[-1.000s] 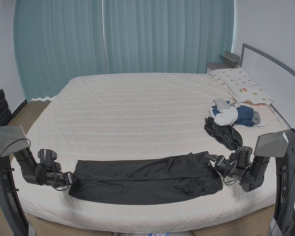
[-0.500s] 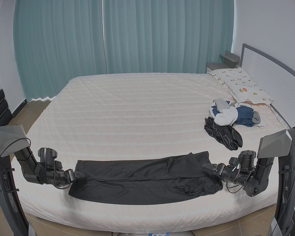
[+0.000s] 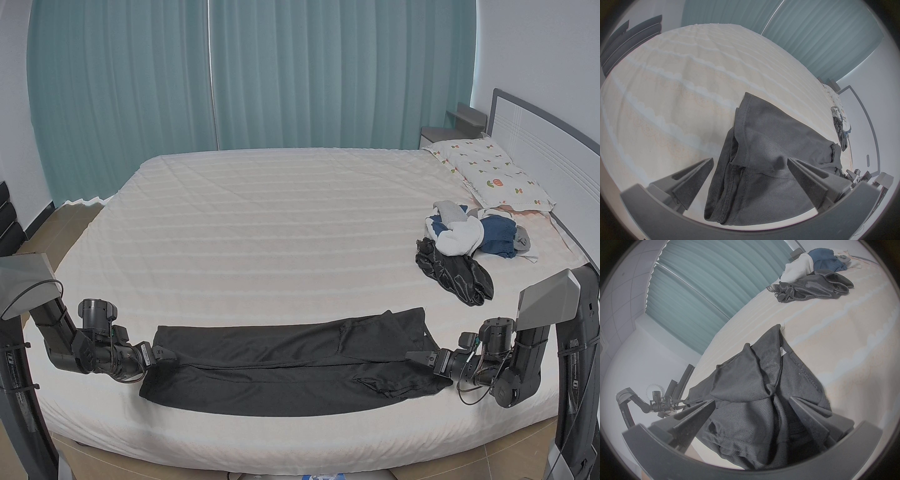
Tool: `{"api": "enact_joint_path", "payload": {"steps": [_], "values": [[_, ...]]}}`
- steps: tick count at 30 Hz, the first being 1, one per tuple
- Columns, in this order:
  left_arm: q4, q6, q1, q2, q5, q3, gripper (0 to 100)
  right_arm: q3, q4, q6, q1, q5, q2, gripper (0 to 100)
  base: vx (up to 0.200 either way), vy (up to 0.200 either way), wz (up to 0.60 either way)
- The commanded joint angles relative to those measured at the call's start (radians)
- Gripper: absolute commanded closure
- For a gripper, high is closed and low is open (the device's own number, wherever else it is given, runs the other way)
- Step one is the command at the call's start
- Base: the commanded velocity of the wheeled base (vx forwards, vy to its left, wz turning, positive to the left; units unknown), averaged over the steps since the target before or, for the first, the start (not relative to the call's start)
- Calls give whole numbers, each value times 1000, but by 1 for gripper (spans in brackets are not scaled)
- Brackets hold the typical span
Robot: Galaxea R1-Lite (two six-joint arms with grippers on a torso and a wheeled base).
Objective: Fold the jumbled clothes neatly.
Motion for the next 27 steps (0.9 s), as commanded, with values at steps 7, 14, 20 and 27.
{"api": "enact_joint_path", "payload": {"steps": [7, 14, 20, 27], "values": [[0, -2, 1, 7, 0, -8, 0, 6, -21, 2, -11, 52, 14, 100, 0, 0, 0], [-2, 3, -1, 24, 6, -14, 0, 3, -64, 13, -55, 79, 25, 100, 0, 0, 0], [0, 3, -4, 32, 14, -19, 0, -17, -92, 36, -62, 67, 34, 100, 0, 0, 0], [0, 4, -6, 35, 18, -20, 0, -23, -107, 50, -74, 58, 46, 100, 0, 0, 0]]}}
